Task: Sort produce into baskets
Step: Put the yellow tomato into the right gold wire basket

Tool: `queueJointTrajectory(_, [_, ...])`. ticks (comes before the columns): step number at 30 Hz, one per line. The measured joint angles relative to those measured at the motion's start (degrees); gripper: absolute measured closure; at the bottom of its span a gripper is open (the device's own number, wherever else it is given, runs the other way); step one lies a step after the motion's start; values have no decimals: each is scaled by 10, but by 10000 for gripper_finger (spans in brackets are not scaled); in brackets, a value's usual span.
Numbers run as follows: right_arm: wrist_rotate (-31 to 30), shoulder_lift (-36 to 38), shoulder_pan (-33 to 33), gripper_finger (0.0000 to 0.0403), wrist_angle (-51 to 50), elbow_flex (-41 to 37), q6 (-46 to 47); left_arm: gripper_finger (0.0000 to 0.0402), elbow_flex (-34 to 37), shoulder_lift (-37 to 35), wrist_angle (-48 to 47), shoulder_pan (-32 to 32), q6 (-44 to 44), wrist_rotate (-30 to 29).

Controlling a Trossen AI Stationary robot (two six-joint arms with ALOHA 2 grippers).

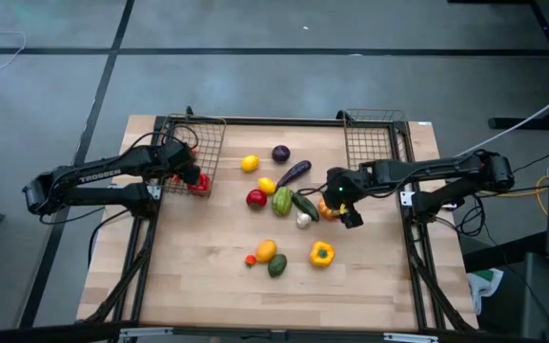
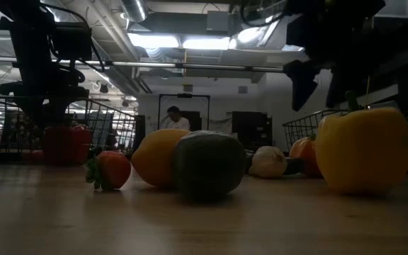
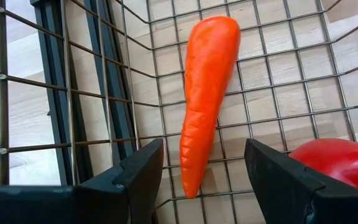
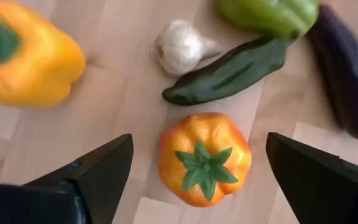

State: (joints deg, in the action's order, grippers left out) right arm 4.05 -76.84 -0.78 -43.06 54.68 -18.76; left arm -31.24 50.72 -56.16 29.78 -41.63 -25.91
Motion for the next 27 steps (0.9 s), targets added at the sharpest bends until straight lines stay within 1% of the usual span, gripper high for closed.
queueJointTrajectory(6, [-35, -45, 0, 28, -1, 0, -37, 180, 0, 0, 0, 0, 0, 0])
queueJointTrajectory(11, [-36, -74, 0, 17, -1, 0, -57, 180, 0, 0, 0, 0, 0, 0])
queueJointTrajectory(17, [-37, -92, 0, 15, -6, 0, -74, 180, 0, 0, 0, 0, 0, 0])
queueJointTrajectory(20, [-50, -103, -1, 15, -14, 0, -75, 180, 0, 0, 0, 0, 0, 0])
queueJointTrajectory(27, [-41, -122, -28, 15, -13, 1, -75, 180, 0, 0, 0, 0, 0, 0])
